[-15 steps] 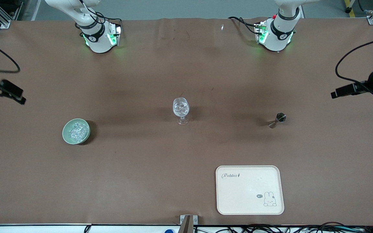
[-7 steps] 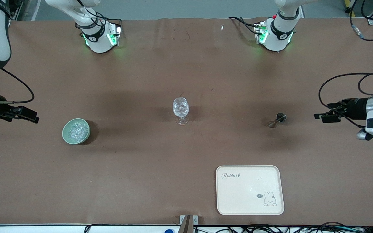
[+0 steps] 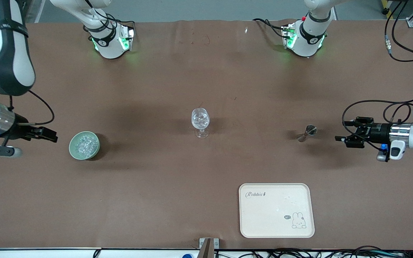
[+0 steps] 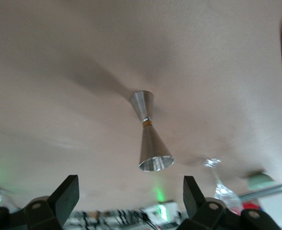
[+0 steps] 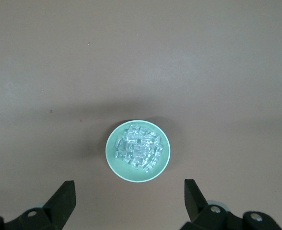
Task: Pour wine and add ice with both arms
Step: 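Lower the right gripper into the bowl while the left gripper grasps the jigger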
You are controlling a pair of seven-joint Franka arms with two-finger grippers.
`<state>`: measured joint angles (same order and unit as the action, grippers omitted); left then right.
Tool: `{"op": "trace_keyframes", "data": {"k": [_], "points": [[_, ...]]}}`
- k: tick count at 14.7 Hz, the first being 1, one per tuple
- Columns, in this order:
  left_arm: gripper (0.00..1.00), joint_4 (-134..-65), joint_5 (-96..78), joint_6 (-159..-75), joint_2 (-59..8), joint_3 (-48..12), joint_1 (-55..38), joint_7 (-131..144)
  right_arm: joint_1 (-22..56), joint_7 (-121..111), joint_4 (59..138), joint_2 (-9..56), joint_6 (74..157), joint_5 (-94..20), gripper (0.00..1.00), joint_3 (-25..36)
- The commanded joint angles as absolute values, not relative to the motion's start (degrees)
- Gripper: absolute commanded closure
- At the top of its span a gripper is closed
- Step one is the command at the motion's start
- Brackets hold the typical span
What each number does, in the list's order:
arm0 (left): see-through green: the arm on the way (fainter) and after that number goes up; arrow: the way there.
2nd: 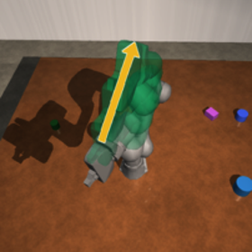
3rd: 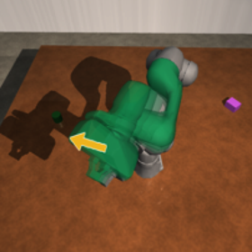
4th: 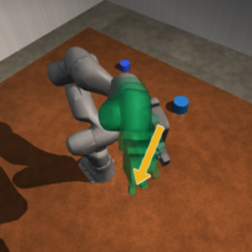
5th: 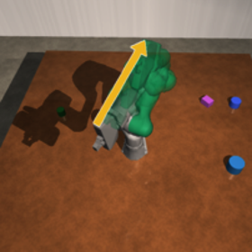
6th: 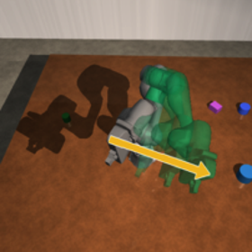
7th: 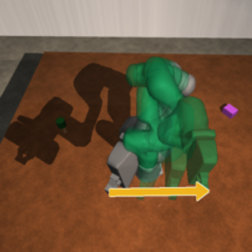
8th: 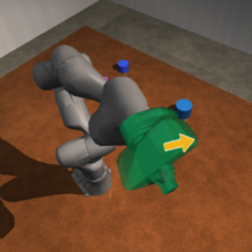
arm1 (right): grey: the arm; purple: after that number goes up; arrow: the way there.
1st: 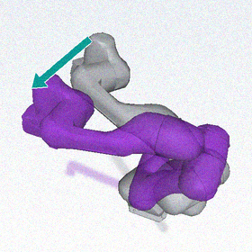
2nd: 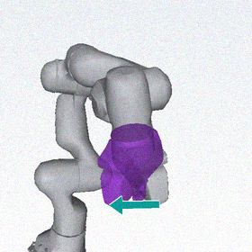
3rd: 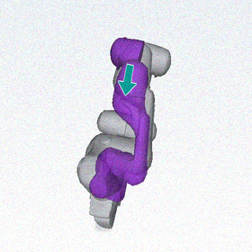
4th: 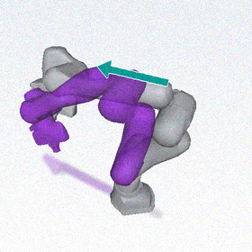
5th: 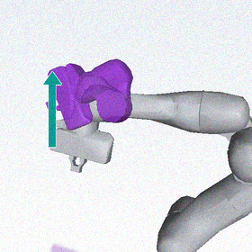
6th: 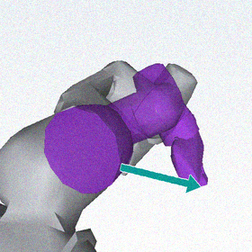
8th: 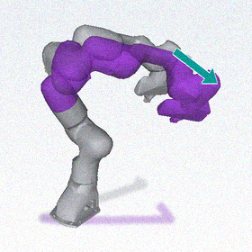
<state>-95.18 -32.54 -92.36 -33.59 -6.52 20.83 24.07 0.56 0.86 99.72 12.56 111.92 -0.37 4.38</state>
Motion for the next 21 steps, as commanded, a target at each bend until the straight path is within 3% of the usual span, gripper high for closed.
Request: {"op": "trace_keyframes", "data": {"k": [1,7,12,21], "points": [[0.10,-94.48,-36.64,-91.85,-37.25,-7.03,21.09,26.19,0.09,0.53,105.80,11.07,118.01,-0.35,0.00,3.96],[0.16,-94.57,-43.06,-91.85,-43.06,-7.03,21.71,26.28,0.09,0.35,115.48,13.35,131.29,-0.18,0.02,4.04],[0.25,-95.01,-47.54,-91.93,-45.79,-6.94,21.53,26.45,0.00,0.44,115.75,18.10,131.92,-0.18,0.08,4.04],[0.33,-96.94,-51.24,-92.72,-46.93,-6.94,21.18,28.74,0.09,1.32,115.75,23.81,136.58,-0.26,0.27,4.04]]}}
